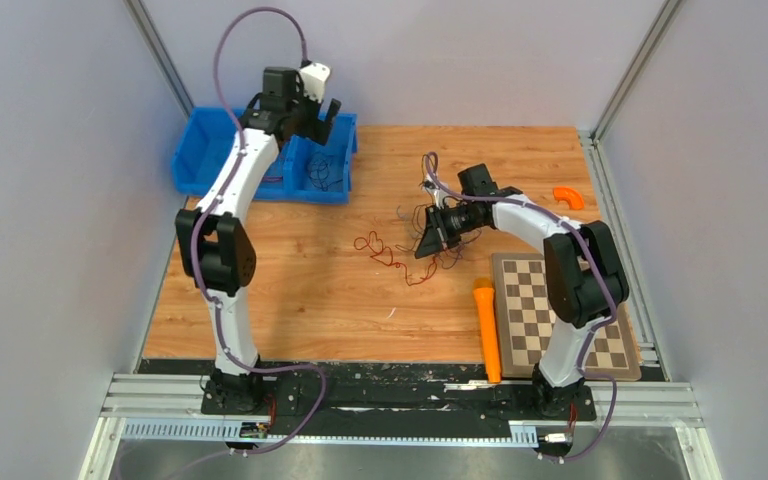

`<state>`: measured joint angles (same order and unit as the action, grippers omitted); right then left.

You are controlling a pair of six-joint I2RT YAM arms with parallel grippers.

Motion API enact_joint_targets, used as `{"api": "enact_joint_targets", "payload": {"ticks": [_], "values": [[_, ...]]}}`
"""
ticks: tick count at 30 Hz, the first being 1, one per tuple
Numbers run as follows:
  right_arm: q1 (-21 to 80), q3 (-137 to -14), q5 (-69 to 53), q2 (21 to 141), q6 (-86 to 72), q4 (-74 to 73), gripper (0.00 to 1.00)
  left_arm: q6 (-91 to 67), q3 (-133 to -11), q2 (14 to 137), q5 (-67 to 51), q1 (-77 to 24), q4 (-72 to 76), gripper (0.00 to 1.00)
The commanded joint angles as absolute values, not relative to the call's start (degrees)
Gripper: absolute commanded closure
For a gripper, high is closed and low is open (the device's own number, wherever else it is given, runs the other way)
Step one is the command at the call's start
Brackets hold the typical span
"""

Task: Untangle the cables

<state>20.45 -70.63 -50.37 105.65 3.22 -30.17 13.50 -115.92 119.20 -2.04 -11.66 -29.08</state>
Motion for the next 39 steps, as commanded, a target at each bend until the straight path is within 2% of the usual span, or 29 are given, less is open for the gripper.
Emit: {"api": "enact_joint_targets", "payload": {"ticks": [1,4,6,9,12,14,19,25,31,39], "values": [[21.03,-74.49,-55.22,100.83,2.16,-29.18,1.00,11.40,-114.54,105.71,-18.88,-9.07,-33.49,0.00],[21.72,-76.62,-57.92,99.10,1.76,-29.18,1.00,12.27,-105.61,95.48,-29.51,-8.64,-33.09,0.00],[22.10,-78.77,-59.74,97.86,1.45,-29.08,1.00,11.98,-95.47,89.10,-39.24,-8.56,-32.23,0.00],[22.24,-83.68,-61.81,96.52,0.34,-29.21,1.00,8.80,-83.96,80.59,-50.46,-8.56,-25.50,0.00],[22.27,-89.66,-64.10,96.06,-2.02,-29.16,1.00,5.88,-71.69,71.70,-55.67,-8.96,-18.83,0.00],[22.40,-92.38,-66.46,96.00,-3.34,-29.11,1.00,4.46,-68.27,68.41,-57.37,-9.78,-15.80,0.00],[24.92,-92.00,-69.98,94.18,-3.19,-29.18,1.00,9.74,-68.24,63.89,-57.42,-14.81,-17.96,0.00],[31.74,-84.35,-69.35,89.02,4.46,-29.11,1.00,-10.12,-67.32,63.46,-58.18,-17.72,-7.49,0.06],[34.90,-82.30,-70.07,87.64,4.99,-29.20,1.00,0.11,-66.27,62.11,-61.13,-23.93,-15.91,0.17],[37.79,-80.53,-70.50,86.90,6.14,-29.23,1.00,1.61,-64.69,62.12,-59.21,-26.78,-17.06,0.29]]}}
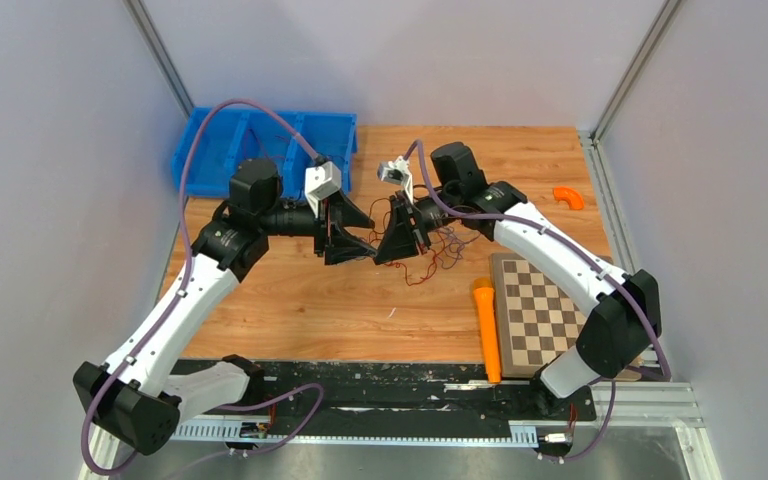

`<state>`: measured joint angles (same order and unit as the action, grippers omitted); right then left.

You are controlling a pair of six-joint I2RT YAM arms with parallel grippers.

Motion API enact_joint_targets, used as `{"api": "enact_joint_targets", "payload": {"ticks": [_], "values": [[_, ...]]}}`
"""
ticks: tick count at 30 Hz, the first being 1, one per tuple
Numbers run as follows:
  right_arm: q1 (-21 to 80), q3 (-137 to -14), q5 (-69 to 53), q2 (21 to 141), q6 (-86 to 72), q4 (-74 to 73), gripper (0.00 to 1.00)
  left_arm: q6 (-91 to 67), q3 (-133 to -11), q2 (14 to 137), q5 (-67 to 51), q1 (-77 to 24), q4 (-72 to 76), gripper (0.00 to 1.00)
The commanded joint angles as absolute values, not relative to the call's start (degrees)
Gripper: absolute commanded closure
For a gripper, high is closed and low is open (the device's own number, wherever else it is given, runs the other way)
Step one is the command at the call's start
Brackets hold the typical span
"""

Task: Untangle the cables

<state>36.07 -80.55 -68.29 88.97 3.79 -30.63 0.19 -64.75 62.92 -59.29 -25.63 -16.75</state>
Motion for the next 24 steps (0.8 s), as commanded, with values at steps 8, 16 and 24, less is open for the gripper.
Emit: {"api": "enact_joint_targets", "payload": {"ticks": [8,16,24], "values": [[38.65,-81.03,-70.92,86.74,6.10,-29.24,1.00,4.82,-63.95,62.61,-57.38,-27.98,-19.13,0.51],[38.80,-81.05,-71.06,86.44,6.07,-29.21,1.00,8.29,-62.85,62.59,-57.78,-28.02,-21.87,0.69],[38.88,-80.50,-71.45,86.28,6.34,-29.26,1.00,5.76,-62.71,62.08,-57.45,-27.99,-18.97,0.98]]}}
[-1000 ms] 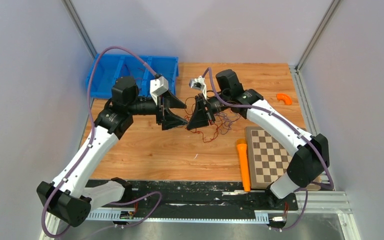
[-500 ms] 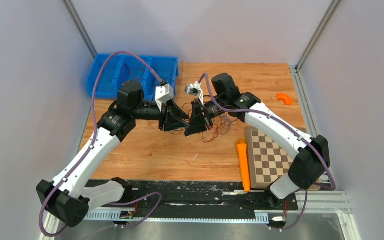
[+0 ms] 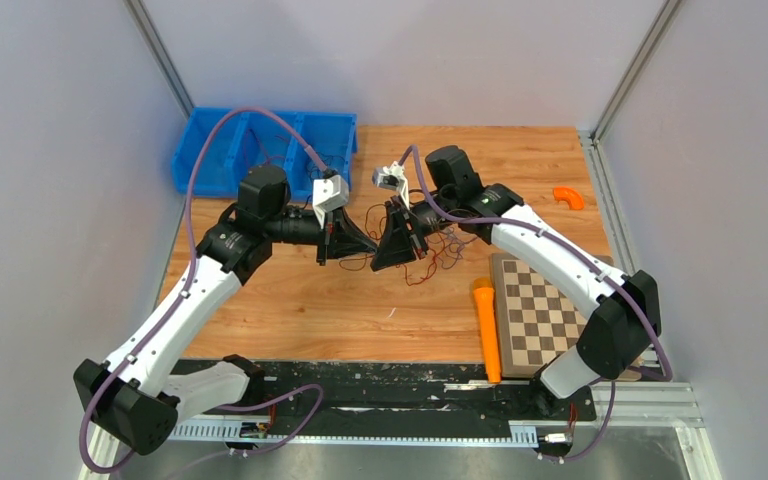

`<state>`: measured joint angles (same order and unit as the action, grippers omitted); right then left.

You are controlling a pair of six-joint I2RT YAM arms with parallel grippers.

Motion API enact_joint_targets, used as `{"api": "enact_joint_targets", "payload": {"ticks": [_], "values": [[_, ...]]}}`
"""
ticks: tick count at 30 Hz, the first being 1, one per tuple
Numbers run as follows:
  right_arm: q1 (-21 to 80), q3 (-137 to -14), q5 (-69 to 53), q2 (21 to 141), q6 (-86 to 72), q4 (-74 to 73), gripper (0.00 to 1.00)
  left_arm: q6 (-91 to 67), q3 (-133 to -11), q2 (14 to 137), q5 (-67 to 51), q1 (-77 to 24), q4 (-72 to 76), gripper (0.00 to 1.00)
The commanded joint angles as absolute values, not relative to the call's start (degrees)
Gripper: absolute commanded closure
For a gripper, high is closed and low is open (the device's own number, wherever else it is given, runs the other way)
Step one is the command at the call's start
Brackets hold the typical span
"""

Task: Untangle the cables

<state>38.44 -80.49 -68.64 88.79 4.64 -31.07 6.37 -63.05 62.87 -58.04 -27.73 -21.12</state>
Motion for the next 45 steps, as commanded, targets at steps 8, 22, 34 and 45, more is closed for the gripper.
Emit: {"api": "enact_joint_targets", "payload": {"ticks": [8,22,34,45], "values": [[38.78,-78.60,-70.48,85.50,6.79,-29.46,0.86,1.82,-63.20,59.94,-54.42,-27.64,-15.96,1.00],[38.01,-76.81,-68.35,84.95,8.17,-30.37,0.94,-17.78,-59.20,56.45,-53.08,-21.46,-4.20,1.00],[16.95,-69.07,-61.93,92.80,5.25,-30.86,0.10,-20.35,-79.40,59.90,-50.45,-7.28,-12.00,1.00],[7.33,-66.27,-52.05,97.41,5.03,-31.54,0.07,-31.56,-95.85,68.78,-49.88,7.53,-3.16,1.00]]}}
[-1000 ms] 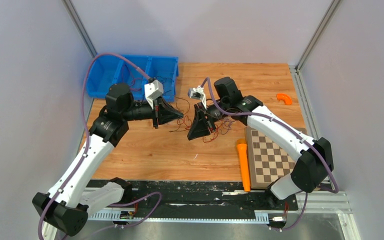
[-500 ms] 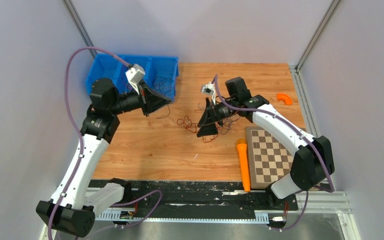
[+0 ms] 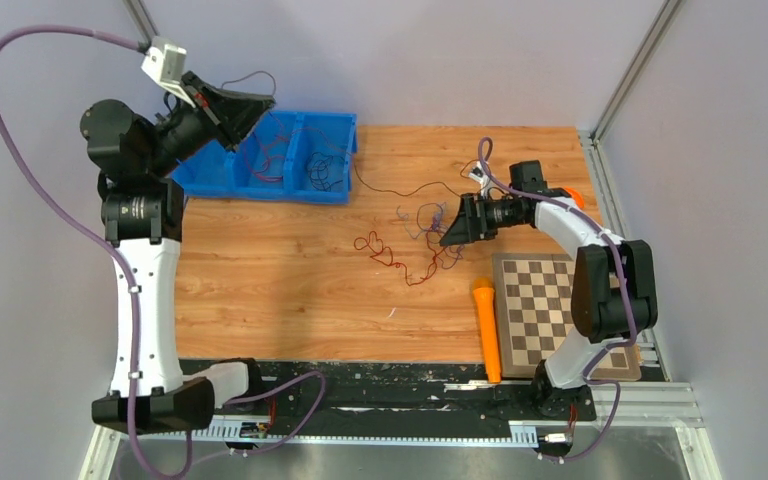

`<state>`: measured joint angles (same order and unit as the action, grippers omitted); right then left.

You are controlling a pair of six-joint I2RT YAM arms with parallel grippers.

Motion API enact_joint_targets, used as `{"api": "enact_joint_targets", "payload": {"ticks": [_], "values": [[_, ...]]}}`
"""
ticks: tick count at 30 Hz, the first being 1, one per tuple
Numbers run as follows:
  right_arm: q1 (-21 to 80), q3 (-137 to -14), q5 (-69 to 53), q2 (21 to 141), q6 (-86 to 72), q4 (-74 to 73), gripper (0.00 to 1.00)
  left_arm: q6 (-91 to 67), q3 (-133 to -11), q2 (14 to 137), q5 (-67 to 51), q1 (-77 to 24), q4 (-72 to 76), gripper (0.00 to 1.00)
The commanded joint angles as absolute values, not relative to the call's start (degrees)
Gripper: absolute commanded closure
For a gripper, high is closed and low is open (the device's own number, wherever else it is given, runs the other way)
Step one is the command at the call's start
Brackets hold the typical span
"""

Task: Untangle the cables

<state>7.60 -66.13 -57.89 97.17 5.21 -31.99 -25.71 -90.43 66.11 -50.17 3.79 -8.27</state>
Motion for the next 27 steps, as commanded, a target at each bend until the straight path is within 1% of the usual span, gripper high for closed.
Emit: {"api": "enact_joint_targets", "payload": {"ticks": [1,4,12,14,18,20,22,23,24,26,27], "values": [[6.86,-66.32,-50.36,97.79,4.48,-31.43,0.07,-32.17,-97.81,69.24,-49.77,8.16,-2.68,1.00],[4.54,-66.63,-49.45,99.22,2.42,-31.38,0.05,-38.07,-101.18,71.46,-49.18,12.88,2.12,1.00],[-1.69,-67.64,-50.43,100.58,-1.74,-31.32,0.04,-54.53,-107.72,75.60,-47.95,26.79,14.05,1.00],[-2.14,-67.75,-50.07,100.93,-2.32,-31.29,0.04,-56.80,-108.58,76.23,-47.92,28.50,15.40,1.00],[-2.95,-68.09,-49.35,101.59,-3.76,-31.20,0.03,-56.13,-108.14,76.04,-48.23,29.16,14.91,1.00],[-3.07,-68.24,-50.72,101.70,-3.64,-31.04,0.06,-55.53,-107.29,75.81,-48.45,29.13,14.26,1.00],[-2.87,-68.49,-53.54,101.53,-2.96,-30.95,0.16,-55.28,-105.68,75.90,-50.54,28.68,13.34,1.00],[-2.63,-68.71,-55.39,101.16,-2.60,-30.97,0.23,-52.95,-105.18,75.77,-52.80,27.82,12.52,1.00],[-2.31,-68.99,-56.43,100.71,-2.07,-31.07,0.31,-50.56,-104.08,75.46,-53.60,27.32,9.11,1.00],[-1.55,-69.28,-58.68,99.57,-1.00,-31.04,0.55,-42.46,-102.01,74.35,-56.07,25.56,2.91,1.00],[-1.07,-69.34,-59.87,98.72,-0.48,-31.07,0.68,-37.73,-101.37,73.85,-56.99,24.14,0.49,1.00]]}}
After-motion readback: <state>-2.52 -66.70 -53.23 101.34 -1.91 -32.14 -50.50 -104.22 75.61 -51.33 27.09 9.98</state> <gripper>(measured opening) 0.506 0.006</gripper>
